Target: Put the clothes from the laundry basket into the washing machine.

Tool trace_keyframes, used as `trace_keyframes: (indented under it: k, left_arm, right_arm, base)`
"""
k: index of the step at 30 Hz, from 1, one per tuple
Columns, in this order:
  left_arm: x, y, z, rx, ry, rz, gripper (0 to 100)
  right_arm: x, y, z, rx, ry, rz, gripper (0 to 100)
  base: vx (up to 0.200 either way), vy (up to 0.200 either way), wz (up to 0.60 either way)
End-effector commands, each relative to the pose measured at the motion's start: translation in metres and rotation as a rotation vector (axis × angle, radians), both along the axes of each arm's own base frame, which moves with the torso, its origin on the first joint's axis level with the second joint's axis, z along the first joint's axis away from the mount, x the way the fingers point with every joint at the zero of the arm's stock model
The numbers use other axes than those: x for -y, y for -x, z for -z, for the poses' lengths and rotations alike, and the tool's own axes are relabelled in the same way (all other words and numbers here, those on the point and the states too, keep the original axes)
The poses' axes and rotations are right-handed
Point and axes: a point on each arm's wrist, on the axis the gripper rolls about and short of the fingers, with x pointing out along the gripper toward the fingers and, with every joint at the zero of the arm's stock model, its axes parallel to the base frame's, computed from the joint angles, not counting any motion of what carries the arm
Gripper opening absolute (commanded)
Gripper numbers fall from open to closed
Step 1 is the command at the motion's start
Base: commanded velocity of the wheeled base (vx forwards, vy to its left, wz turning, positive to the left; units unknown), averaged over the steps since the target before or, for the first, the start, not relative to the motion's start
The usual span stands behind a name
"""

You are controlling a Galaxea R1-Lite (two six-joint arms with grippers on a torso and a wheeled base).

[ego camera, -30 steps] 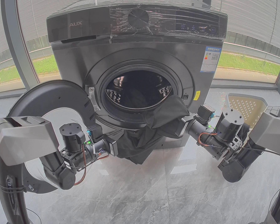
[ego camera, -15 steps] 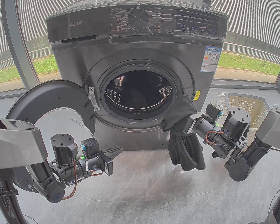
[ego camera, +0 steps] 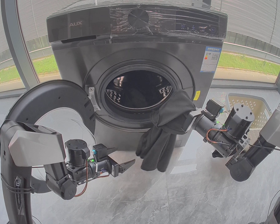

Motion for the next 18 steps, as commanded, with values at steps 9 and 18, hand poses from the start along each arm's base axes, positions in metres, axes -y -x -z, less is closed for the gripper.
trace_keyframes:
  k: [9,18]
  left_arm:
    - [-0.008,-0.016,0.013,-0.001,-0.008,-0.048,100]
    - [-0.005,-0.023,0.023,-0.005,-0.007,-0.045,100]
  right_arm:
    - [-0.011,0.009,-0.016,0.043,-0.029,-0.046,0]
    - [-0.022,0.015,-0.023,0.066,-0.045,-0.081,0]
  base:
    - [0.0,0.0,0.0]
    - [0.0,0.0,0.0]
